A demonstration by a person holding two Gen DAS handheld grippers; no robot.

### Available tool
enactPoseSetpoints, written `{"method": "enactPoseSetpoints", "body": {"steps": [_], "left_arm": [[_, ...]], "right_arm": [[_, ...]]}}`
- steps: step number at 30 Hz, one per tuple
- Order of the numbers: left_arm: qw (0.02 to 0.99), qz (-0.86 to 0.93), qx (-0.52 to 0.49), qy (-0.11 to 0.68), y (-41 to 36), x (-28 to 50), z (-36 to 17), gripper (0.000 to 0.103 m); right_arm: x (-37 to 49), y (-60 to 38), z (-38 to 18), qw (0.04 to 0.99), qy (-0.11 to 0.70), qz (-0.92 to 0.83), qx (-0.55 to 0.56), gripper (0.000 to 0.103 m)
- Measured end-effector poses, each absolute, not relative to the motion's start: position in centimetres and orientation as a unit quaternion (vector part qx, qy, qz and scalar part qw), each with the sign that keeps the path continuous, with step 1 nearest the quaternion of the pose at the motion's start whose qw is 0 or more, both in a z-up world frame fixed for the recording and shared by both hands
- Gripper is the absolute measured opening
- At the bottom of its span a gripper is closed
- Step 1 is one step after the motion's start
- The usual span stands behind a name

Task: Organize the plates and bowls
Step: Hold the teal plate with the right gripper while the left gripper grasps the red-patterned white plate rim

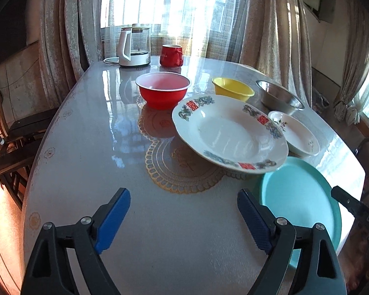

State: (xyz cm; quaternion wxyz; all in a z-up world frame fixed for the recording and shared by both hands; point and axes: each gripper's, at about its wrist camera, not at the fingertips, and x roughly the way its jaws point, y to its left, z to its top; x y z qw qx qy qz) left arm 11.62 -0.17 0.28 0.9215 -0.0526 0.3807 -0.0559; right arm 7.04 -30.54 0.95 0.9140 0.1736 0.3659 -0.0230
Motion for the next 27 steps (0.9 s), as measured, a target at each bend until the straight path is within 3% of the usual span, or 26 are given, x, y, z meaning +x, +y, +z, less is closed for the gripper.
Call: {"method": "enactPoseSetpoints", "body": {"steps": [5, 19, 27], "left_arm": [[0.93, -0.028, -0.077, 0.357, 1.1, 15.0, 1.0, 0.095], [0.923, -0.068, -0.15, 0.348, 2.6, 22.5, -0.5, 0.095], [0.924, -0.097, -0.14, 0.343, 2.3, 23.3, -1.0, 0.094]], "right_arm": [[9.0, -29.0, 1.6, 0.914, 0.363, 0.009, 0.178, 0.039], [16.5, -25.9, 1.5, 0.903, 0.388, 0.051, 0.179, 0.039], [19.9, -25.1, -0.2, 0.888, 0.417, 0.042, 0.19, 0.04]]}}
